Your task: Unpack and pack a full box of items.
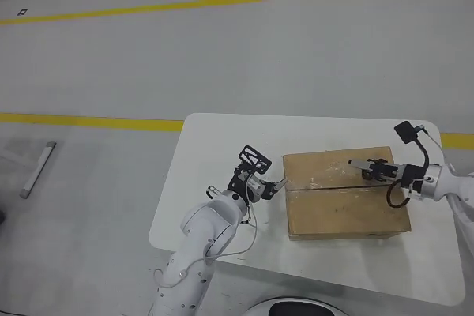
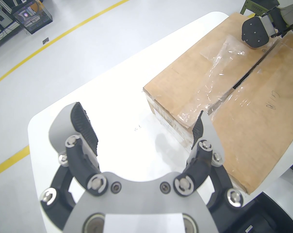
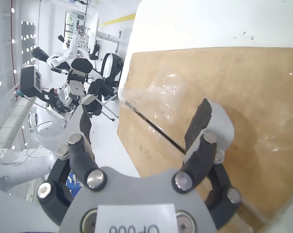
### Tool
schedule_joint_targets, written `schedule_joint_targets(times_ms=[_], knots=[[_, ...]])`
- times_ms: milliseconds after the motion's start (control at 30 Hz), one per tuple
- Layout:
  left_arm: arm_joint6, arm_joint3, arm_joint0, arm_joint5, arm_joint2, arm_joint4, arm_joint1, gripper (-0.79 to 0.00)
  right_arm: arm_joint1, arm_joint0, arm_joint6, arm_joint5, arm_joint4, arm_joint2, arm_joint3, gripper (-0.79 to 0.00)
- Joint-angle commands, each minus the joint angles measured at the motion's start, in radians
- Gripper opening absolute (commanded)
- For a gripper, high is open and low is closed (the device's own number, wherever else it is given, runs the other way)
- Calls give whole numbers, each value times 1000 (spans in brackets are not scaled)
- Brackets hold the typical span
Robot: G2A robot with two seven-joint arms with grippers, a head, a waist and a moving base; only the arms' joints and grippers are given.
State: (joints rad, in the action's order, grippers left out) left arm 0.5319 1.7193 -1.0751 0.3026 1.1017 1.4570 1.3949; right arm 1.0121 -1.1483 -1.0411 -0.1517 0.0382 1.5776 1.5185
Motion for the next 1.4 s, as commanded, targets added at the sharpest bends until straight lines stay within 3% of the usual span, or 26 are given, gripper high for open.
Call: schedule_joint_targets(times_ms=[0,300,400,433,633,700,733,1067,1367], knots=[[0,0,0,0,0,0,0,0,0,7,6,10,3,-12,-4,0],[0,0,0,0,0,0,0,0,2,36,27,23,9,-74,-29,0],[0,0,0,0,0,0,0,0,4,47,34,25,1,-93,-46,-182],[0,0,0,0,0,0,0,0,4,52,37,25,6,-99,-51,-339],[0,0,0,0,0,0,0,0,5,78,46,33,15,-131,-82,-576],[0,0,0,0,0,0,0,0,6,88,50,34,16,-139,-91,-683],[0,0,0,0,0,0,0,0,6,93,50,35,16,-144,-95,-773],[0,0,0,0,0,0,0,0,4,117,58,27,30,-166,-102,-785],[0,0,0,0,0,0,0,0,-17,60,-17,37,-20,-88,44,-785]])
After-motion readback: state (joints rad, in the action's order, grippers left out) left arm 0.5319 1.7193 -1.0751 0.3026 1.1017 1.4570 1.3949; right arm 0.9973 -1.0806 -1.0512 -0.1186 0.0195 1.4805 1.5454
